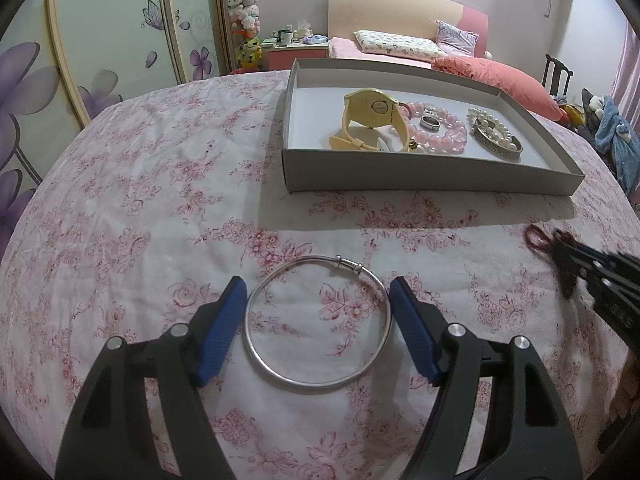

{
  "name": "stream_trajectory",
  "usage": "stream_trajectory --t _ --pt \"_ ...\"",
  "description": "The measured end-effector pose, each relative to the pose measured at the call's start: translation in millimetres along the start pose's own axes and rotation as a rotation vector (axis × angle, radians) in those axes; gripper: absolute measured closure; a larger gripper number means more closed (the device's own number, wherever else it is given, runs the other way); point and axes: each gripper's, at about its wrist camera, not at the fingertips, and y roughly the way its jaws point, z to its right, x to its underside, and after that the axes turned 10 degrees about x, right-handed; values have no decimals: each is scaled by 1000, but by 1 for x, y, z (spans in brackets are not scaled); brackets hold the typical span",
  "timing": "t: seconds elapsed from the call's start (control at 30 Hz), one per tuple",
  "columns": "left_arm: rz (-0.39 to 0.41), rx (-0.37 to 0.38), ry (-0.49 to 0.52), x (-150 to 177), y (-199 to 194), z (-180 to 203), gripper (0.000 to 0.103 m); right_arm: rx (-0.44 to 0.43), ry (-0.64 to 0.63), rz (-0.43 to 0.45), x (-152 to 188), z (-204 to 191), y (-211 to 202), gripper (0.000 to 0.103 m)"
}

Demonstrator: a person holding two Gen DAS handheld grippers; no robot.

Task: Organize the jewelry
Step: 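Grasp the silver bangle with the left gripper while the right gripper grasps the dark red beaded necklace, then carry the bangle and beaded necklace in both grippers over the tray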

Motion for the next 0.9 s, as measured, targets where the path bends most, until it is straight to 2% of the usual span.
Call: stream_trajectory --t 0.1,0.47,0.73,0.9 --pt "0 0 0 0 0 0 32 -21 51 21 7 13 -10 94" --pt "39 21 -49 -1 -6 -4 32 -41 127 262 4 34 -63 94" --pt "196 -8 18 -1 -40 16 32 -31 120 370 -1 27 -80 94" --pt "287 -66 89 0 -52 32 32 -21 113 424 0 21 -90 94"
